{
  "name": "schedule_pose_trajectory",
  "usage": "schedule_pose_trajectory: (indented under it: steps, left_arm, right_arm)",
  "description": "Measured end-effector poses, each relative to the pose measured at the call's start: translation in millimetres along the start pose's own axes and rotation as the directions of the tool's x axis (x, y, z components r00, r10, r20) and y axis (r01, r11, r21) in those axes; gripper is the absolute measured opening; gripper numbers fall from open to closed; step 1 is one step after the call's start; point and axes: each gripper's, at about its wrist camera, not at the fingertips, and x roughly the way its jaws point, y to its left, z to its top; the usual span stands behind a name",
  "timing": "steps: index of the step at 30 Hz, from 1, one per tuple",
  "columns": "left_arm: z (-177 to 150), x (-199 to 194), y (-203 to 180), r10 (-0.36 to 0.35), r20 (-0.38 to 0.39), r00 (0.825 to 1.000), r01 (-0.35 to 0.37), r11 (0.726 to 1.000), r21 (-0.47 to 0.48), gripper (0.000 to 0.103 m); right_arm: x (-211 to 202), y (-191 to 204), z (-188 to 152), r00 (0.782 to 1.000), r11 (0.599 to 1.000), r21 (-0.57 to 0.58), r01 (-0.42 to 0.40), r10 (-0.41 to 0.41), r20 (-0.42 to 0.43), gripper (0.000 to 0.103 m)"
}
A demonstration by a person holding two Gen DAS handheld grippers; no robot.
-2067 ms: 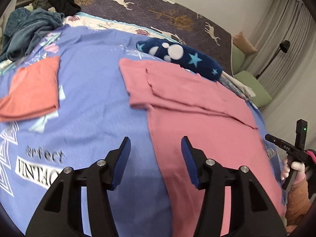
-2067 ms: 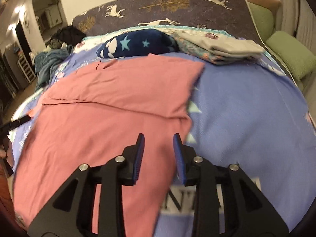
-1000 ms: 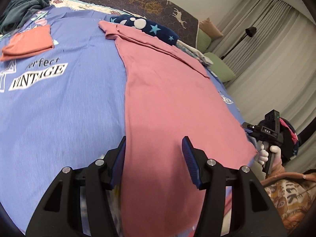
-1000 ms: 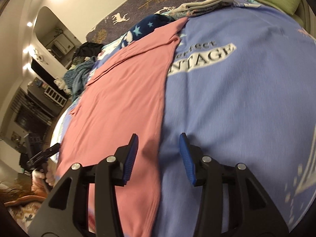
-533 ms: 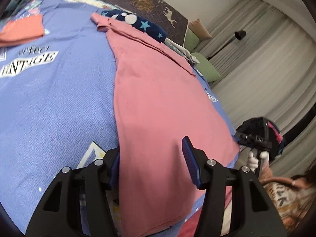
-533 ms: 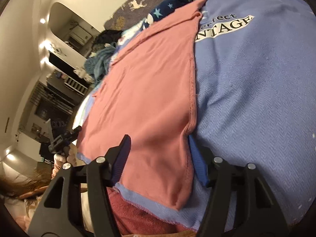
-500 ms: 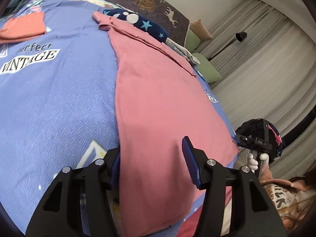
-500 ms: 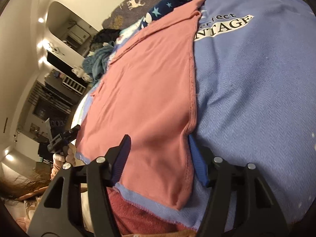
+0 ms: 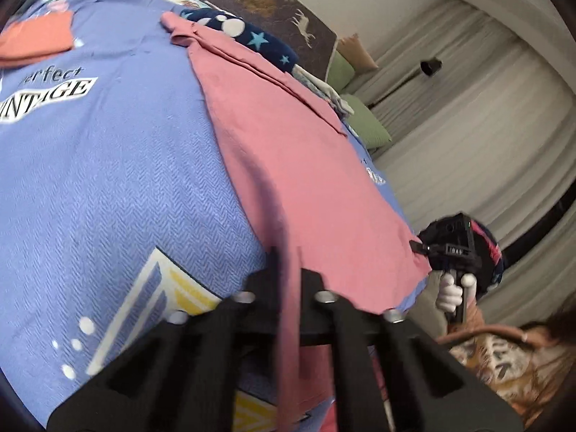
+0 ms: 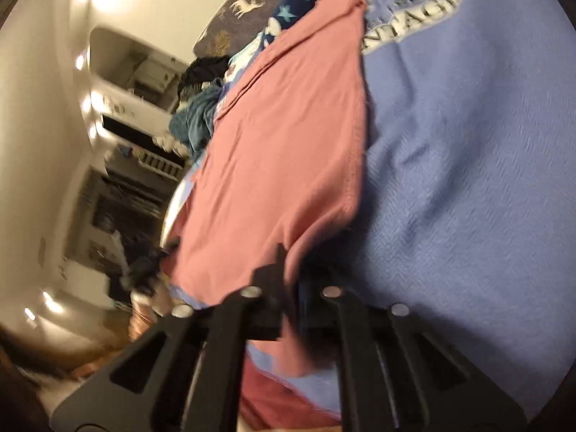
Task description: Fold small clothes
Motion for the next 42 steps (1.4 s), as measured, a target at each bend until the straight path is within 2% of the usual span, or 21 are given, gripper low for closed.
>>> schedule_pose_trajectory:
  steps: [3,6,9,13,16,19,25,29,34,42]
  left_arm:
    - [-1,-20,-12,-0.042,0.088,0.995,0.042,0.999,0.003,0.001]
    - [8,-41,-35,-0.094,0.174,0.98,0.087,0.995,0.046,0.001]
    - [15,-51,-64,-0.114,0.218,0.969,0.092,0.99,0.108,0.001]
    - [11,-70,-87,-0.167,0.265,0.95,0.137,0.982,0.129,0.001]
    - [-3,-82,-101,-0.175,0.288,0.941,0.143,0.981,0.127,0.001]
    - [-12,-84,-108,-0.161,0.296,0.942,0.126,0.983,0.136,0.001]
    - [0,-71,-107,-0.149,0.307,0.94,0.12,0.987,0.109,0.001]
    - [16,-68,-113,-0.151,0.32,0.935,0.121,0.986,0.113,0.001]
    - [49,-63,-117,-0.139,0.346,0.928,0.106,0.988,0.111,0.001]
    - [122,-37,-107,-0.098,0.366,0.925,0.069,0.993,0.091,0.001]
  right_arm:
    - [-22,10,-3,0.994,0.998,-0.011,-0.065,0.066,0.089,0.004]
    - [-61,32,1,0.968,0.99,-0.068,-0.125,0.137,0.209,0.004]
    - [-86,47,5,0.944,0.983,-0.117,-0.143,0.171,0.281,0.004]
    - [-114,60,1,0.916,0.972,-0.165,-0.169,0.217,0.338,0.004]
    - [-139,67,-13,0.898,0.972,-0.191,-0.139,0.205,0.389,0.004]
    - [-143,68,-18,0.905,0.977,-0.2,-0.074,0.15,0.398,0.004]
    - [-120,49,-1,0.91,0.981,-0.152,-0.118,0.168,0.379,0.004]
    - [-115,49,14,0.899,0.976,-0.167,-0.141,0.197,0.391,0.004]
    - [-110,50,45,0.886,0.971,-0.181,-0.154,0.217,0.409,0.005]
    - [-88,61,119,0.887,0.969,-0.198,-0.147,0.218,0.407,0.005]
